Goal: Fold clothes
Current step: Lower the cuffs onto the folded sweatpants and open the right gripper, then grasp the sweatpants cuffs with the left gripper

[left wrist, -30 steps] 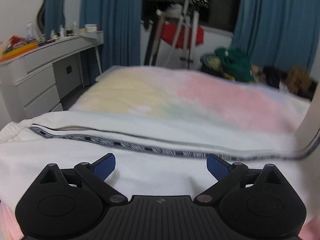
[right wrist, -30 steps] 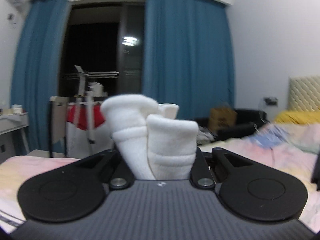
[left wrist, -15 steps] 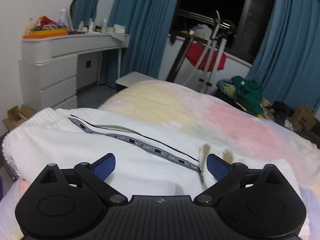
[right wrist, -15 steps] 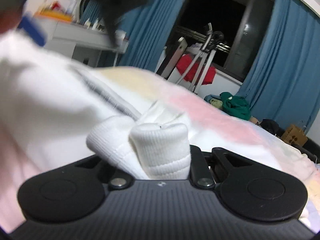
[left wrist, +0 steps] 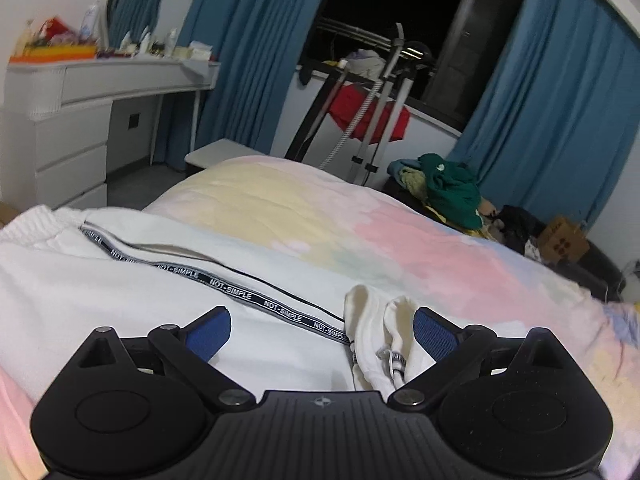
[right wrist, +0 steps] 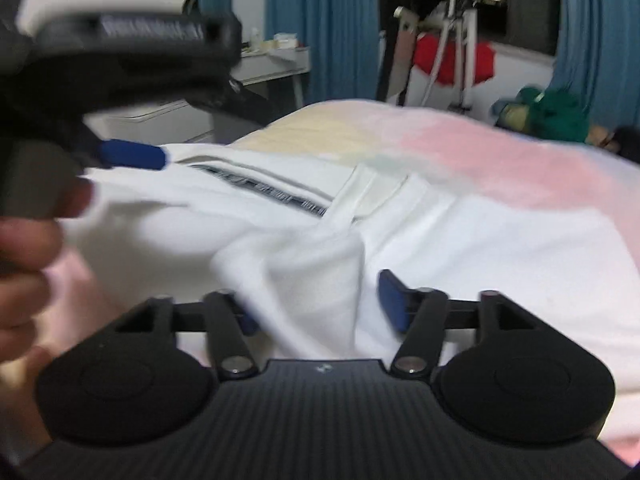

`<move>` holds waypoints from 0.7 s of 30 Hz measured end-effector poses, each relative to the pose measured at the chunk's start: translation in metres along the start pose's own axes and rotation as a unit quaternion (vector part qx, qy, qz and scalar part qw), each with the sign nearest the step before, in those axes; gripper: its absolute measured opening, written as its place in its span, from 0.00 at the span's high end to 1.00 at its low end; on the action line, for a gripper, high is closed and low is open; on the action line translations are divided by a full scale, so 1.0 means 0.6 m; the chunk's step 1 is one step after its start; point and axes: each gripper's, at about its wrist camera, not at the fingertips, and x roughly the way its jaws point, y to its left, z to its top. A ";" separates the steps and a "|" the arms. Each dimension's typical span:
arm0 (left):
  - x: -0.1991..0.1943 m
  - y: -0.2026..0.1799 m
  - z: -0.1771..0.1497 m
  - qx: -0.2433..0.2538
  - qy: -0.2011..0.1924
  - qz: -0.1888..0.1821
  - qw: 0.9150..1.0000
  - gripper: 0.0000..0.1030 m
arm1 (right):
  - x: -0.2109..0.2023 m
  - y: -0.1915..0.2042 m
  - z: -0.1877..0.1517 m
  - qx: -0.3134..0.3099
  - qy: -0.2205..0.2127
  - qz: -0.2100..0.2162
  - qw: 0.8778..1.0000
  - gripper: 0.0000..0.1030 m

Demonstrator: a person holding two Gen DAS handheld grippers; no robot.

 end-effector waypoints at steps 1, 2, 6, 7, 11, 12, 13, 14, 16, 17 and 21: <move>-0.001 -0.008 -0.004 0.012 0.001 -0.002 1.000 0.04 | -0.020 -0.007 -0.002 0.009 0.002 0.012 1.000 0.32; -0.002 -0.016 -0.009 0.023 0.002 -0.003 1.000 0.04 | -0.040 -0.015 -0.005 0.019 0.004 0.023 1.000 0.32; -0.004 -0.057 -0.034 0.076 -0.001 -0.015 0.997 0.04 | -0.108 -0.059 -0.015 0.063 -0.030 0.007 0.998 0.32; -0.005 -0.068 -0.042 0.089 -0.002 -0.017 0.996 0.04 | -0.119 -0.071 -0.019 0.073 -0.045 -0.015 0.996 0.32; 0.003 -0.102 -0.071 0.130 0.001 -0.007 0.992 0.04 | -0.128 -0.124 -0.028 0.125 -0.084 -0.102 0.983 0.32; 0.008 -0.106 -0.076 0.133 0.006 -0.001 0.991 0.04 | -0.123 -0.137 -0.029 0.139 -0.087 -0.122 0.979 0.32; 0.013 -0.110 -0.082 0.136 0.010 0.004 0.991 0.04 | -0.116 -0.147 -0.031 0.146 -0.081 -0.136 0.977 0.32; 0.019 -0.113 -0.086 0.138 0.015 0.010 0.990 0.04 | -0.109 -0.157 -0.032 0.152 -0.076 -0.150 0.974 0.32; 0.032 -0.113 -0.092 0.140 0.026 0.020 0.990 0.04 | -0.097 -0.169 -0.034 0.156 -0.070 -0.169 0.971 0.32; 0.038 -0.112 -0.093 0.140 0.031 0.025 0.989 0.04 | -0.091 -0.173 -0.034 0.155 -0.070 -0.174 0.970 0.32; 0.061 -0.103 -0.097 0.129 0.052 0.036 0.990 0.04 | -0.072 -0.178 -0.040 0.150 -0.062 -0.190 0.968 0.32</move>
